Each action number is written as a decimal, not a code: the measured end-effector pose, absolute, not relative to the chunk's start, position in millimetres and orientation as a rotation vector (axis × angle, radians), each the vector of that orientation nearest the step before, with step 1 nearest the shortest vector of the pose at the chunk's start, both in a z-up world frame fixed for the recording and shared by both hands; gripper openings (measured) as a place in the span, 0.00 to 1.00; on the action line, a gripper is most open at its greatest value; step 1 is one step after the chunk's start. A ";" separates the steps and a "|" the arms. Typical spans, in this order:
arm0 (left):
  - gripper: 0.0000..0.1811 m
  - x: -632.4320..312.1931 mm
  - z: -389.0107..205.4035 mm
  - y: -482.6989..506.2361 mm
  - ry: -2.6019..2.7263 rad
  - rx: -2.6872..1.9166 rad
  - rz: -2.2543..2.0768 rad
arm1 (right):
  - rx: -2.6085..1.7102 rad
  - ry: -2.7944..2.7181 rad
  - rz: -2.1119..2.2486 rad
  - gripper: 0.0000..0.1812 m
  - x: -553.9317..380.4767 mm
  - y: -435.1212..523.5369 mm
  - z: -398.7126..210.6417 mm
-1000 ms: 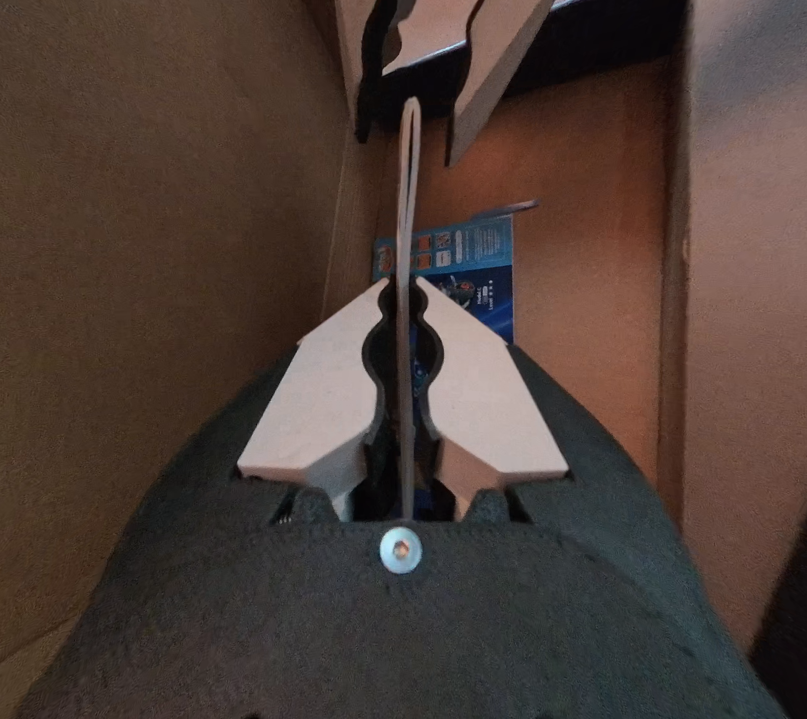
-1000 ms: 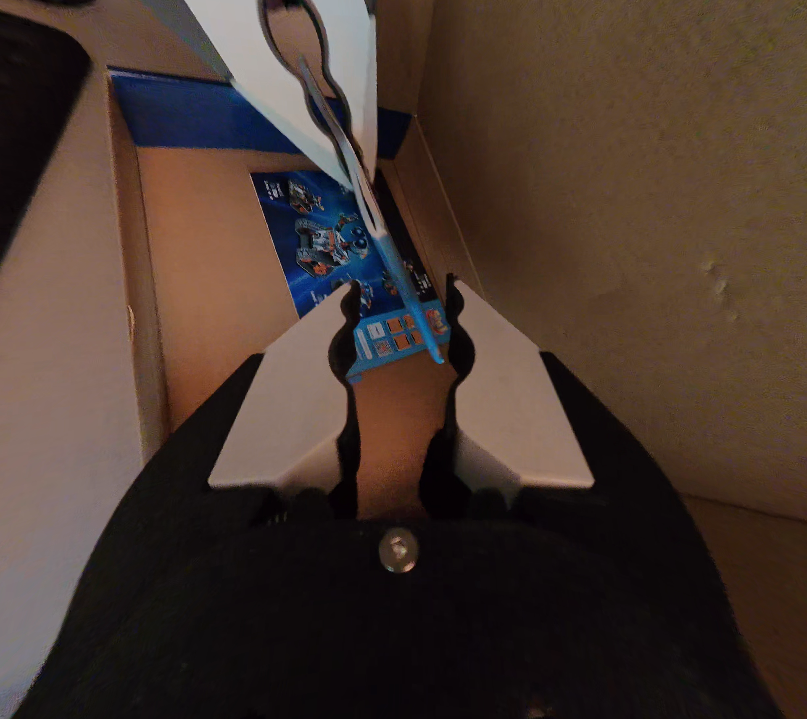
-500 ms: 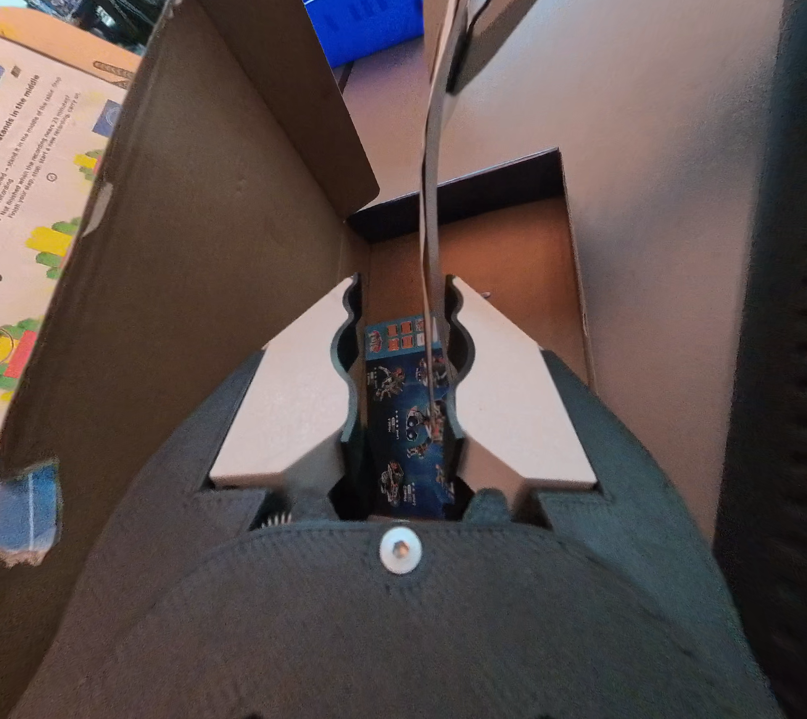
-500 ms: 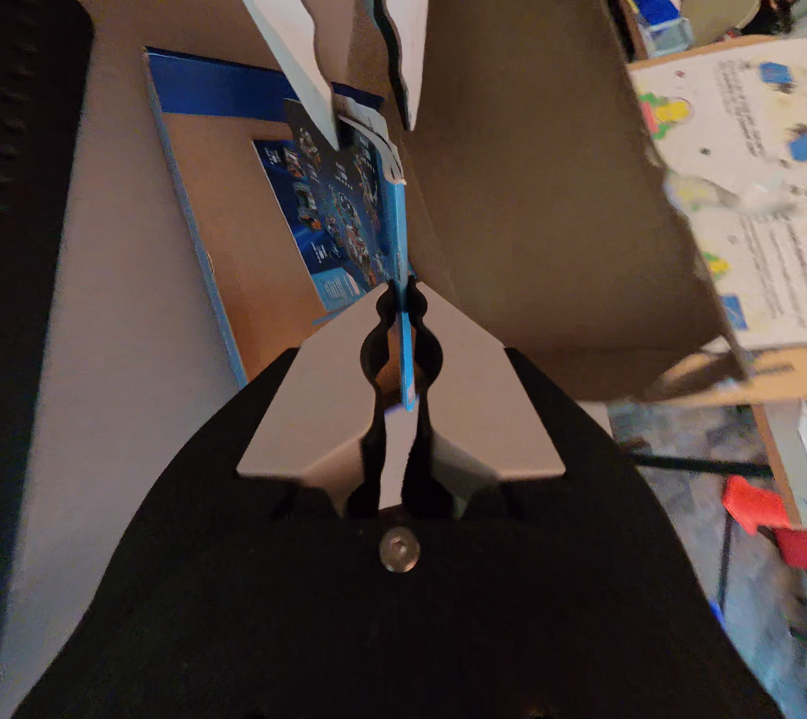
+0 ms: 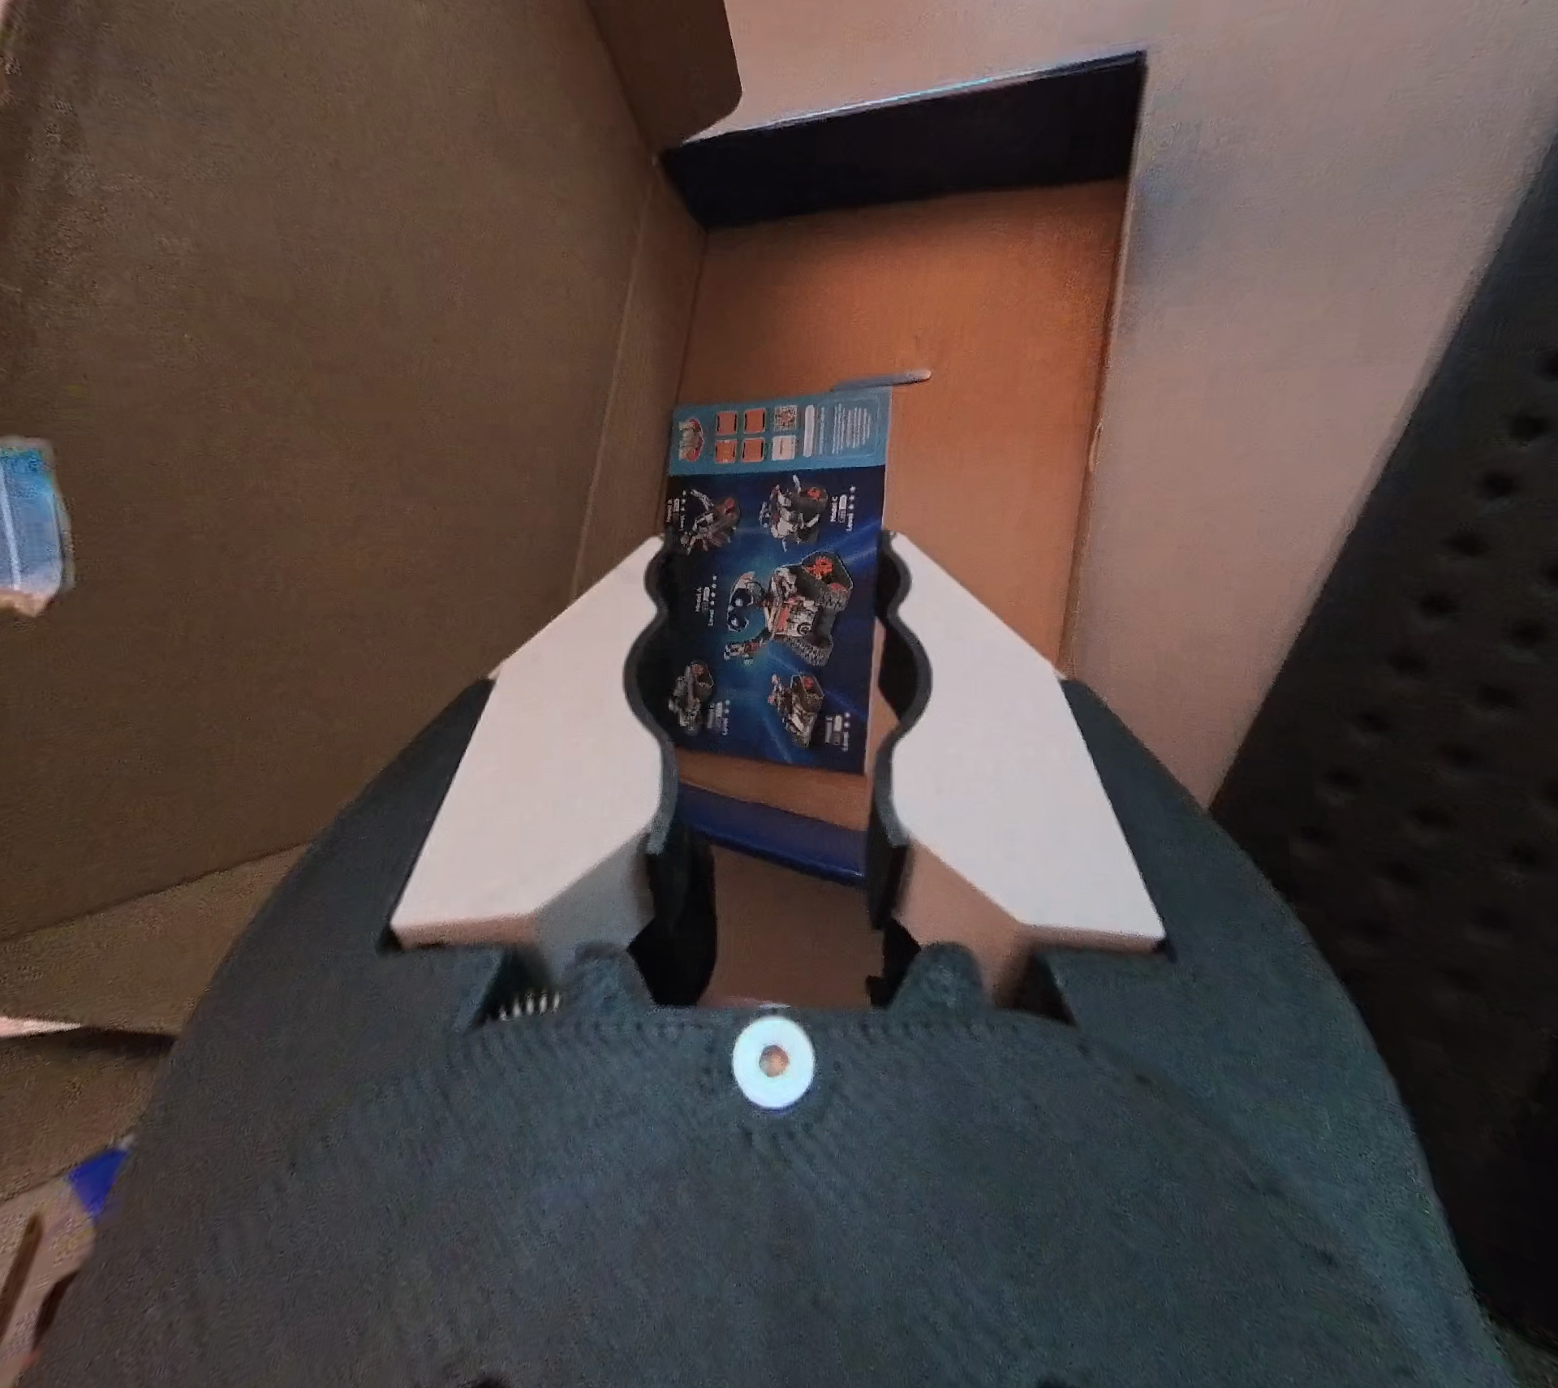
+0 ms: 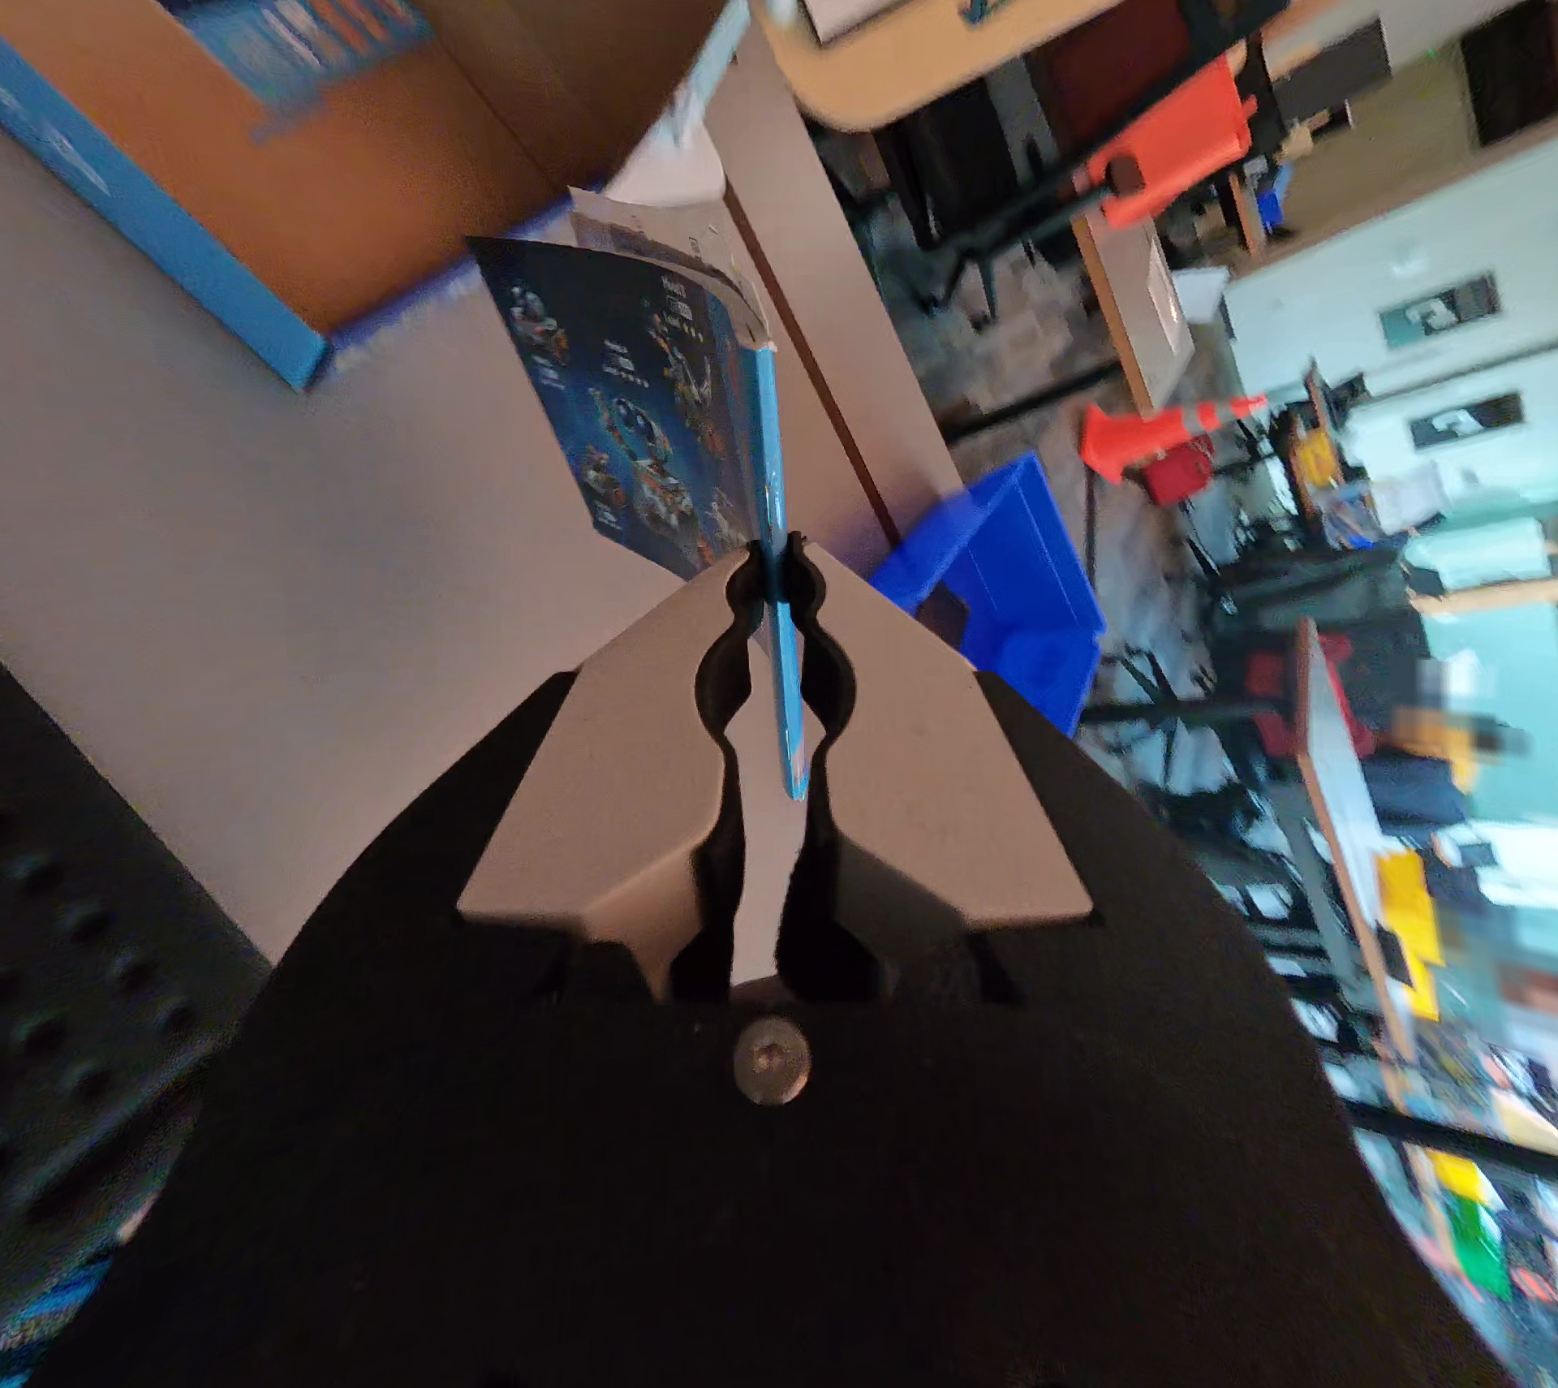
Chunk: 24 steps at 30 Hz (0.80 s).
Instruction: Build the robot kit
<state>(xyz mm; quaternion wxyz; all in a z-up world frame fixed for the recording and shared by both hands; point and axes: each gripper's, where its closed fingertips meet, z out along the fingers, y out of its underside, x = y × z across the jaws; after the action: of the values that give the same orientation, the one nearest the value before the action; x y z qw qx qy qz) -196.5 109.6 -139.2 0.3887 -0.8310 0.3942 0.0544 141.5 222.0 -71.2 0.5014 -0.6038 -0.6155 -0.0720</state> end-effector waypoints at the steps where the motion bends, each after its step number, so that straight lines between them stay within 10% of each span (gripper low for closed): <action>1: 0.25 -194.3 -140.1 106.4 0.998 -2.115 0.125 | -1.479 -1.489 -0.233 0.01 149.1 221.9 -81.0; 12: 0.25 -68.1 -176.7 99.9 1.230 -1.986 -0.053 | -1.752 -1.796 -0.273 0.03 131.1 143.0 -252.8; 24: 0.20 90.0 -251.2 102.5 1.523 -1.906 -0.157 | -1.865 -1.578 0.434 0.38 136.5 220.8 -227.3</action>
<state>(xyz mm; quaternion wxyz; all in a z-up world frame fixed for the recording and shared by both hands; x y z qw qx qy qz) 90.0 102.5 -251.2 0.3414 -0.7327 0.5857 -0.0603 136.5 220.8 -227.3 0.3243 -0.7110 -0.6016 0.1654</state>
